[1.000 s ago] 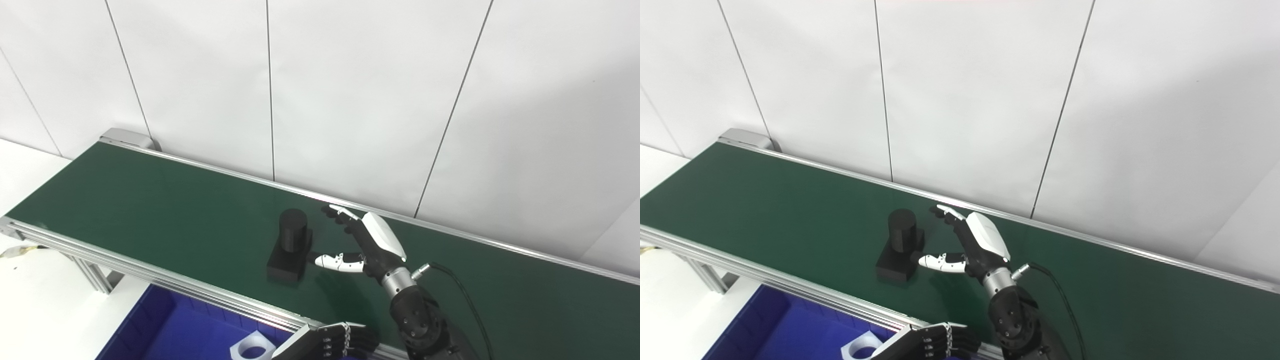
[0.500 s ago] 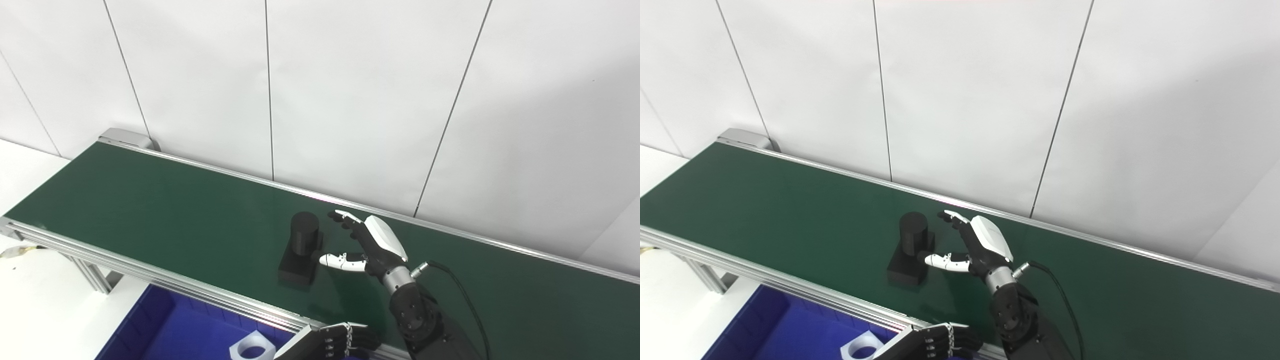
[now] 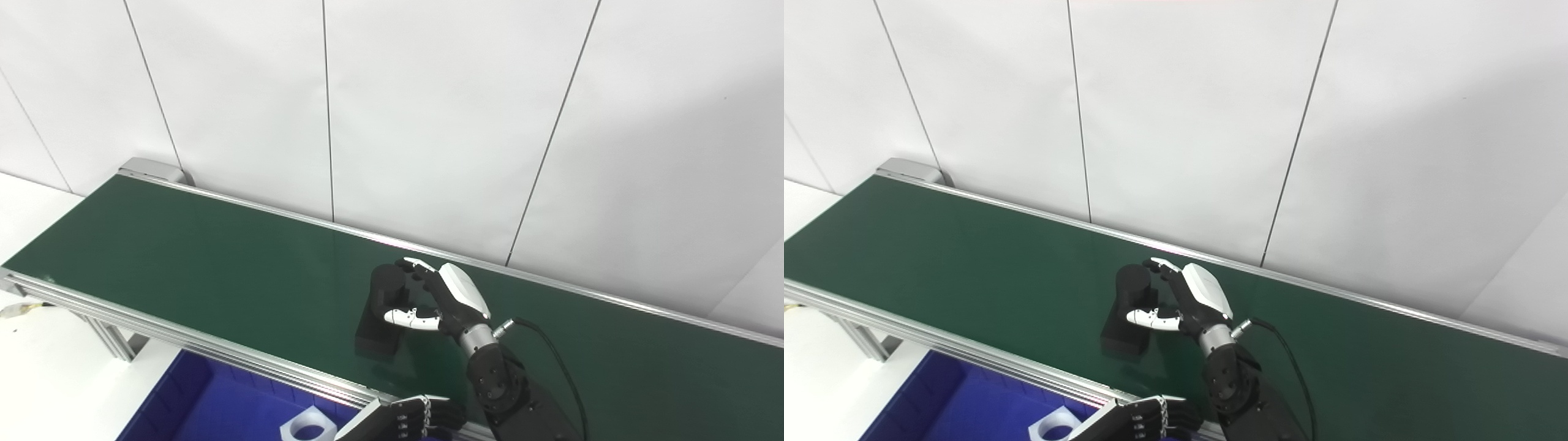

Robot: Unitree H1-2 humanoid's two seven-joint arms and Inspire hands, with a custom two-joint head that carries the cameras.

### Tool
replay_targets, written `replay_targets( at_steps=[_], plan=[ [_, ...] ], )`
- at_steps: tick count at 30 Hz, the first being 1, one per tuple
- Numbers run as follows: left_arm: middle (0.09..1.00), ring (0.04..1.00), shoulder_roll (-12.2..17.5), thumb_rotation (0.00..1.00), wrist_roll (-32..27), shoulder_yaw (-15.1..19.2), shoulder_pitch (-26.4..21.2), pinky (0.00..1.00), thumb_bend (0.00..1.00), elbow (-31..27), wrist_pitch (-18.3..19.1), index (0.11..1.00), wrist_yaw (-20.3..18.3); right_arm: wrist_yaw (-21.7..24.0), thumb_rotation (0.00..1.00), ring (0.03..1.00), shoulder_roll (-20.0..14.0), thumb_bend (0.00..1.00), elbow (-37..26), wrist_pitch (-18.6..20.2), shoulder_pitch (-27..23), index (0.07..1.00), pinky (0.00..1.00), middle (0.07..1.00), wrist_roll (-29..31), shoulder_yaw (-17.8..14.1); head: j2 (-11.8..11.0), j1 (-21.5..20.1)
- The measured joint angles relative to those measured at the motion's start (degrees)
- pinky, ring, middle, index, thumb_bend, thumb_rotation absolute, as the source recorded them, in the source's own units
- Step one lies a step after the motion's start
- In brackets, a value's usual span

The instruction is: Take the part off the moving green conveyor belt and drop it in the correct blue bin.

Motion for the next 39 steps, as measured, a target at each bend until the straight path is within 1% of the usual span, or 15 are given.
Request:
replay_targets(
  at_steps=[3,6,7,9,10,11,12,13,14,16,18,23,26,33,39],
  plan=[
    [0.788,0.804,-0.21,0.12,0.32,-0.07,0.05,0.78,1.00,-0.23,0.02,0.767,0.32,0.00,0.33,0.839,-0.10,0.69,-0.51,0.00,-0.14,0.846,0.76,0.852,-0.55,0.22,0.26,-0.09],
    [0.790,0.808,-0.28,0.12,0.59,-0.16,0.18,0.79,1.00,-0.64,0.13,0.769,0.36,-0.03,0.24,0.823,-0.29,0.71,-1.17,0.00,-0.14,0.830,0.75,0.835,-1.10,0.36,0.26,-0.09],
    [0.789,0.806,-0.28,0.12,0.58,-0.17,0.21,0.79,1.00,-0.67,0.18,0.770,0.36,-0.14,0.18,0.804,-0.42,0.72,-1.51,0.00,-0.13,0.816,0.73,0.818,-1.49,0.47,0.52,-0.17],
    [0.790,0.805,-0.27,0.12,0.58,-0.17,0.29,0.79,1.00,-0.74,0.23,0.771,0.36,-1.73,0.05,0.732,-0.51,0.73,-1.60,-0.07,-0.13,0.769,0.67,0.758,-2.50,0.70,0.53,-0.18],
    [0.790,0.805,-0.27,0.12,0.58,-0.17,0.37,0.79,1.00,-0.83,0.23,0.772,0.36,-2.62,0.03,0.696,-0.51,0.73,-1.55,-0.08,-0.13,0.746,0.63,0.733,-3.05,0.79,0.79,-0.26],
    [0.791,0.806,-0.27,0.11,0.58,-0.20,0.44,0.79,1.00,-0.92,0.24,0.772,0.36,-3.55,0.01,0.584,-0.53,0.62,-1.50,-0.19,-0.13,0.623,0.57,0.694,-3.60,0.89,0.79,-0.26],
    [0.790,0.805,-0.27,0.11,0.58,-0.20,0.49,0.79,1.00,-0.95,0.24,0.773,0.36,-4.87,0.01,0.505,-0.53,0.57,-1.41,-0.43,-0.12,0.574,0.53,0.615,-3.94,0.93,1.05,-0.52],
    [0.790,0.805,-0.28,0.11,0.57,-0.21,0.56,0.79,1.00,-0.96,0.25,0.773,0.36,-5.92,0.00,0.464,-0.54,0.54,-1.28,-1.13,-0.13,0.549,0.50,0.575,-4.09,0.93,1.05,-0.53],
    [0.791,0.809,-0.27,0.12,0.57,-0.22,0.64,0.79,1.00,-0.97,0.25,0.773,0.36,-7.05,0.00,0.454,-0.54,0.51,-1.15,-1.78,-0.13,0.518,0.41,0.556,-4.30,0.93,1.40,-0.70],
    [0.793,0.812,-0.27,0.13,0.55,-0.21,0.78,0.80,1.00,-1.02,0.25,0.775,0.36,-9.58,0.00,0.457,-0.53,0.50,-0.64,-2.98,-0.13,0.490,0.36,0.550,-5.33,1.00,1.58,-0.96],
    [0.795,0.815,-0.27,0.14,0.42,-0.21,0.88,0.80,1.00,-1.18,0.28,0.779,0.34,-11.39,0.00,0.460,-0.54,0.50,-0.20,-3.24,-0.13,0.477,0.35,0.555,-6.03,1.04,1.76,-1.14],
    [0.800,0.818,-0.24,0.15,-0.17,-0.16,0.94,0.80,1.00,-2.21,0.60,0.783,0.31,-12.76,0.00,0.460,-0.91,0.49,-0.44,-3.38,-0.13,0.468,0.34,0.569,-6.46,1.01,2.11,-1.49],
    [0.802,0.820,-0.16,0.16,-0.37,-0.14,1.01,0.80,1.00,-2.26,0.60,0.783,0.28,-13.19,0.00,0.458,-1.16,0.50,-0.89,-3.44,-0.13,0.464,0.36,0.555,-6.89,1.03,2.55,-1.93],
    [0.811,0.829,-0.03,0.16,-0.45,-0.09,1.17,0.81,1.00,-2.69,0.61,0.787,0.13,-13.53,0.00,0.457,-1.30,0.49,-2.28,-3.94,-0.12,0.470,0.34,0.564,-7.27,1.03,2.81,-2.46],
    [0.816,0.835,0.24,0.17,-0.69,-0.02,1.52,0.82,1.00,-3.04,1.03,0.791,0.07,-13.61,0.00,0.453,-1.30,0.50,-2.71,-4.74,-0.01,0.464,0.37,0.541,-7.17,0.91,2.99,-2.90]
  ],
)
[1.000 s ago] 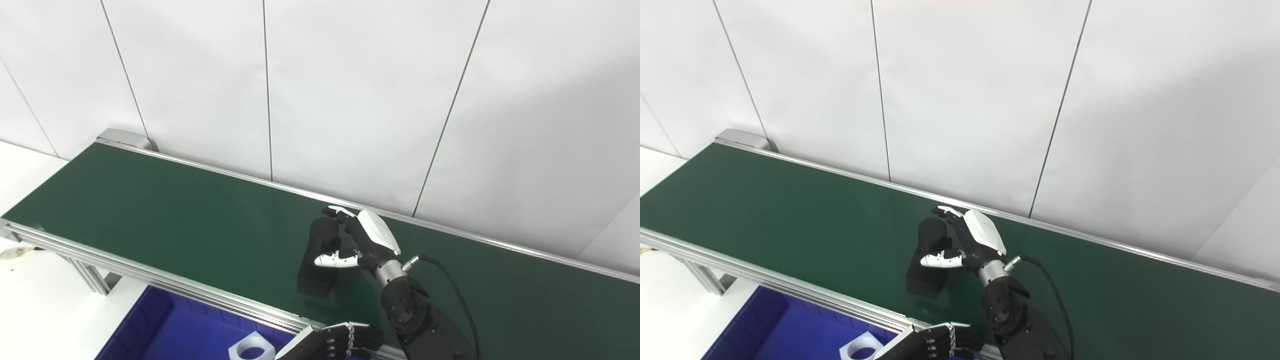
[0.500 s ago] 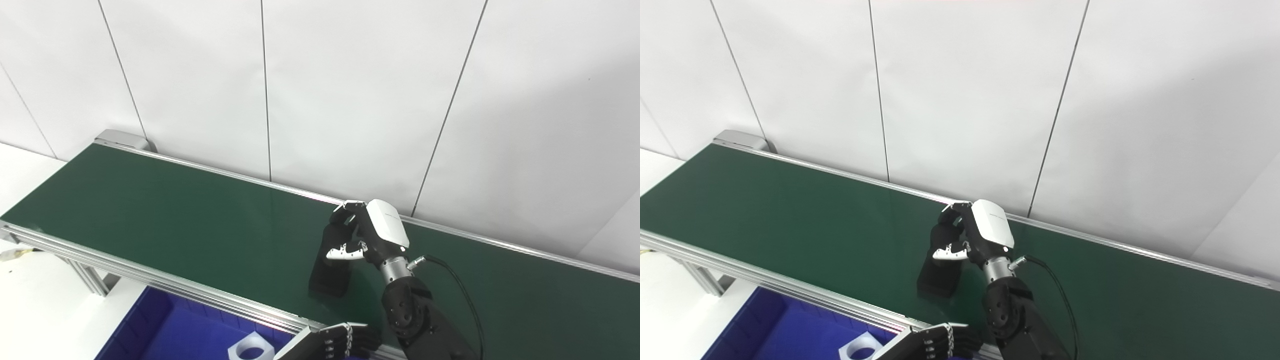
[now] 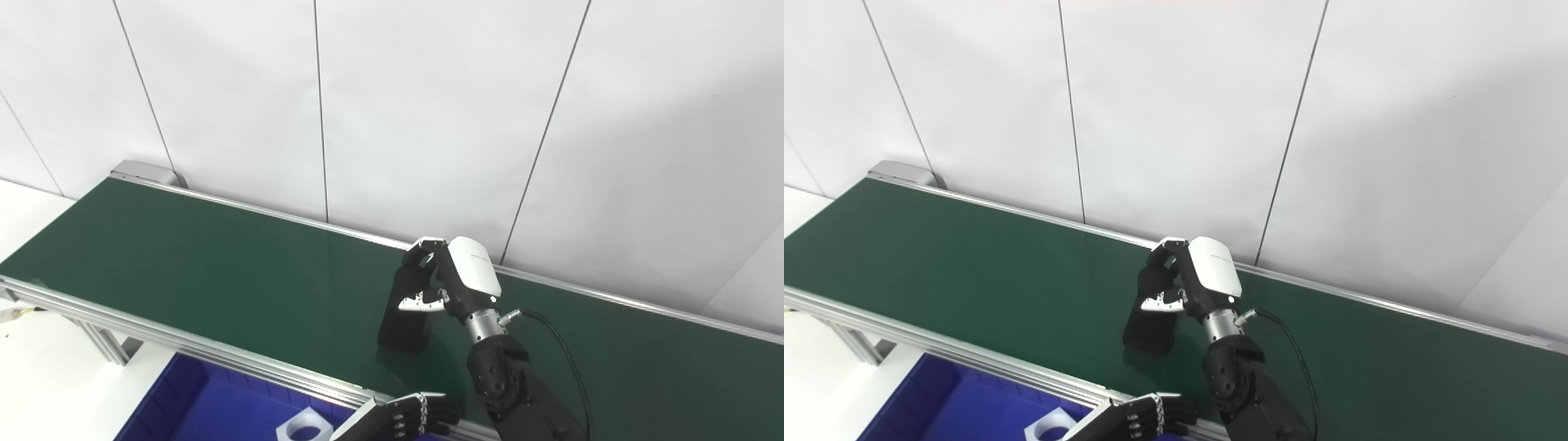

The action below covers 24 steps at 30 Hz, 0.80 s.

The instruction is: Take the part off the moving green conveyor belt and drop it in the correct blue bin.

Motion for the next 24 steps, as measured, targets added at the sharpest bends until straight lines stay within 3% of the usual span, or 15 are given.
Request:
replay_targets(
  at_steps=[6,12,24],
  plan=[
    [0.819,0.836,0.09,0.17,-0.17,0.12,0.28,0.83,1.00,-0.14,0.22,0.795,-0.10,-0.10,0.00,0.439,-0.04,0.50,-4.75,-1.13,2.03,0.472,0.36,0.537,0.56,-1.01,0.00,-0.44],
    [0.816,0.836,0.19,0.17,-0.92,0.19,0.29,0.83,1.00,-0.12,0.22,0.795,-0.24,1.42,0.00,0.416,-1.38,0.50,-13.75,-1.23,6.09,0.506,0.35,0.526,3.18,-3.45,0.18,-1.05],
    [0.813,0.832,1.06,0.15,-1.34,0.81,0.00,0.83,0.99,0.09,0.22,0.795,-0.81,5.34,0.00,0.435,-3.65,0.50,-30.81,0.48,14.09,0.477,0.39,0.504,3.25,-7.12,0.61,-3.33]
  ],
)
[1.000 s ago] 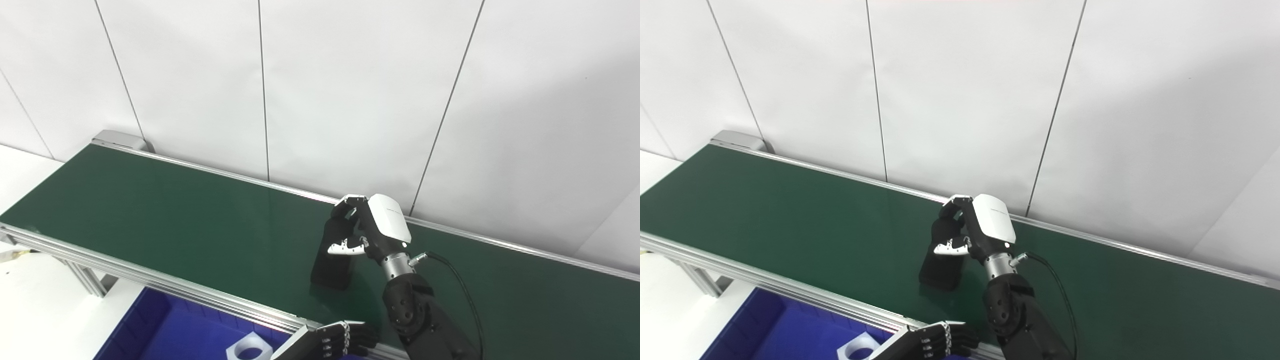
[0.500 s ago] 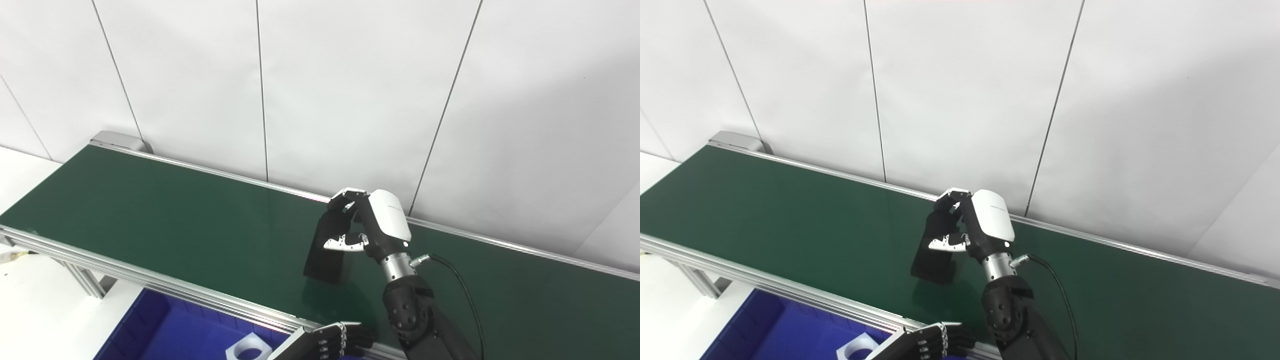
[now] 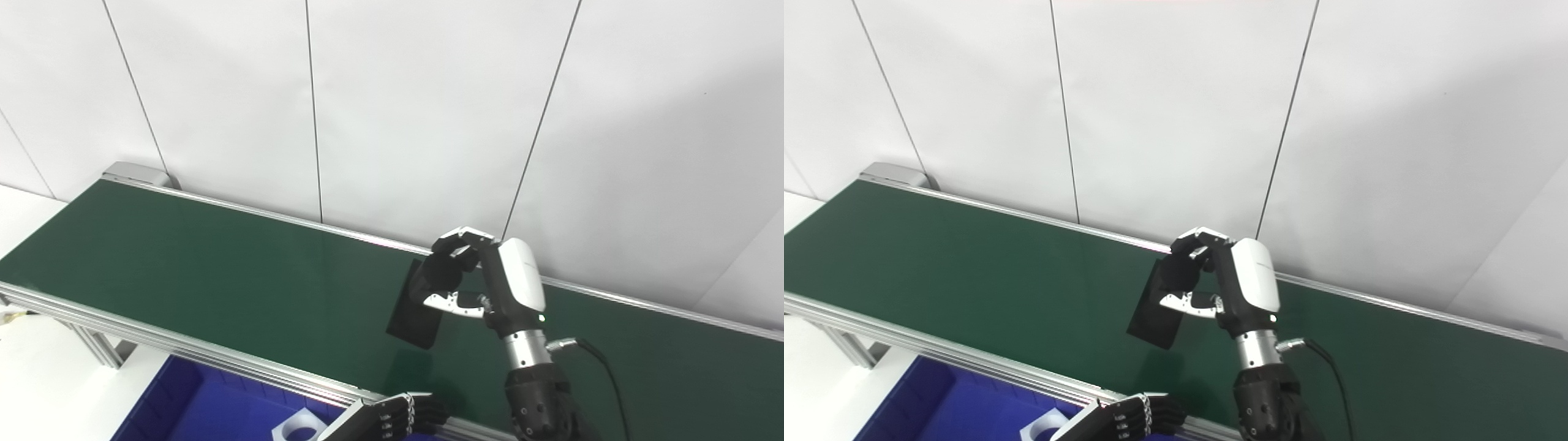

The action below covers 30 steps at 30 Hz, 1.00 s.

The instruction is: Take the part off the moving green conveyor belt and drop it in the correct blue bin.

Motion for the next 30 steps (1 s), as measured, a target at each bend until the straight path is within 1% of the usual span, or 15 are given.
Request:
replay_targets(
  at_steps=[2,6,8,9,15,18,20,22,23,26,28,30],
  plan=[
    [0.814,0.833,0.09,0.15,-0.33,0.13,0.02,0.83,0.99,0.00,0.01,0.796,-0.03,1.08,0.00,0.437,-0.12,0.50,-3.00,0.51,1.41,0.475,0.39,0.505,0.13,-0.71,0.17,-0.53],
    [0.821,0.837,0.49,0.15,-0.86,0.33,-0.09,0.83,0.98,-0.05,0.12,0.801,-0.09,3.62,0.00,0.449,-0.35,0.50,-9.81,3.86,4.88,0.470,0.38,0.504,0.04,-2.51,0.61,-1.76],
    [0.822,0.837,0.79,0.14,-0.87,0.38,-0.09,0.83,0.98,-0.07,0.32,0.803,-0.10,4.83,0.00,0.436,-0.71,0.50,-12.91,4.78,6.31,0.496,0.32,0.526,0.11,-3.29,1.05,-2.55],
    [0.823,0.838,0.90,0.14,-0.89,0.45,-0.09,0.84,0.98,-0.14,0.44,0.804,-0.10,5.61,0.00,0.438,-0.96,0.50,-14.18,5.10,6.80,0.504,0.32,0.532,0.20,-3.78,1.40,-3.34],
    [0.824,0.841,1.98,0.15,-2.09,0.75,-0.03,0.85,0.98,-1.16,1.53,0.804,-0.20,8.14,0.00,0.437,-1.37,0.50,-21.85,7.41,9.77,0.489,0.33,0.534,1.24,-7.03,2.37,-5.10],
    [0.822,0.840,2.39,0.15,-2.43,1.01,-0.05,0.85,0.98,-1.71,1.94,0.804,-0.36,9.10,0.00,0.441,-1.41,0.50,-24.50,8.51,11.23,0.489,0.33,0.532,1.28,-8.08,4.04,-8.26],
    [0.822,0.838,2.62,0.16,-3.09,1.29,-0.05,0.85,0.98,-1.78,2.08,0.806,-0.79,10.50,0.00,0.446,-1.51,0.50,-27.29,9.77,12.12,0.487,0.34,0.533,1.50,-9.04,4.22,-8.44],
    [0.821,0.840,2.93,0.16,-3.22,1.67,-0.06,0.85,0.98,-1.83,2.11,0.807,-1.21,10.94,0.00,0.445,-1.70,0.50,-29.96,11.22,12.82,0.492,0.33,0.536,1.76,-10.14,6.40,-11.41],
    [0.822,0.842,3.12,0.16,-3.36,1.93,-0.07,0.86,0.98,-1.83,2.18,0.808,-1.32,11.35,0.00,0.442,-1.85,0.50,-31.31,11.56,13.05,0.495,0.33,0.536,1.72,-10.82,6.42,-11.43],
    [0.824,0.845,4.29,0.16,-4.48,2.82,-0.20,0.86,0.98,-1.91,2.36,0.810,-2.03,12.39,0.00,0.443,-2.33,0.49,-35.01,12.94,13.77,0.506,0.31,0.539,1.10,-12.33,7.64,-13.80],
    [0.825,0.847,4.98,0.16,-5.08,3.38,-0.34,0.87,0.98,-2.00,2.37,0.810,-2.37,12.73,0.00,0.446,-2.26,0.49,-36.36,13.80,14.45,0.509,0.31,0.540,1.28,-13.13,9.05,-16.60],
    [0.825,0.844,5.53,0.18,-5.89,3.63,-0.55,0.86,0.98,-2.06,2.37,0.811,-2.79,13.43,0.00,0.446,-2.27,0.50,-37.89,14.88,15.66,0.502,0.31,0.534,1.86,-13.86,9.23,-16.88]
  ],
)
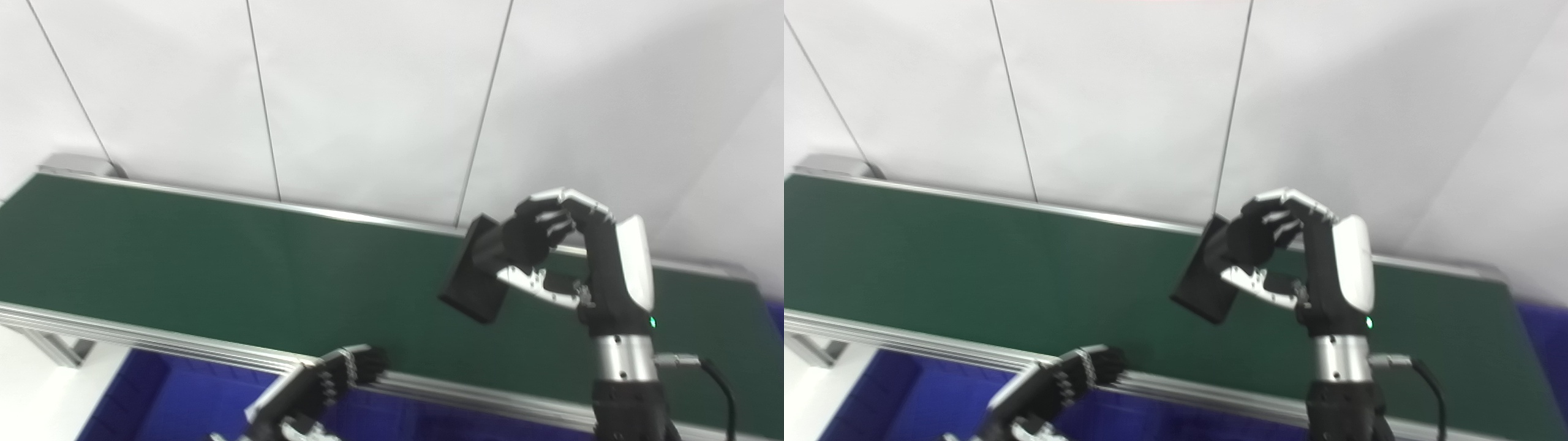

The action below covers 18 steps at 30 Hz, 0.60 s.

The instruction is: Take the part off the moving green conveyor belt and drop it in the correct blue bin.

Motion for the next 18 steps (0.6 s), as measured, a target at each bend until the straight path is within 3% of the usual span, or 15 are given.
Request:
replay_targets(
  at_steps=[2,6,8,18],
  plan=[
    [0.825,0.841,0.49,0.18,-0.52,0.23,-0.16,0.86,0.98,-0.01,0.01,0.812,-0.89,0.85,0.00,0.446,-0.02,0.50,-2.29,0.83,1.68,0.500,0.32,0.532,0.41,-0.52,1.84,-3.32],
    [0.825,0.841,1.35,0.19,-1.86,1.29,-0.35,0.86,0.98,-0.24,0.60,0.811,-1.71,1.88,0.00,0.450,-0.02,0.50,-6.05,2.06,4.46,0.499,0.32,0.533,0.37,-1.75,2.81,-5.01],
    [0.825,0.841,1.94,0.19,-2.50,1.83,-0.60,0.86,0.98,-0.84,1.41,0.811,-1.94,1.76,0.00,0.451,0.04,0.50,-6.83,2.08,5.58,0.497,0.32,0.527,0.12,-2.29,4.39,-8.33],
    [0.821,0.842,3.79,0.20,-4.96,3.94,-1.21,0.85,0.98,-1.31,1.75,0.813,-4.66,-1.54,0.00,0.442,2.85,0.50,-8.16,2.02,15.49,0.500,0.31,0.517,-2.84,-3.42,6.50,-12.47]
  ],
)
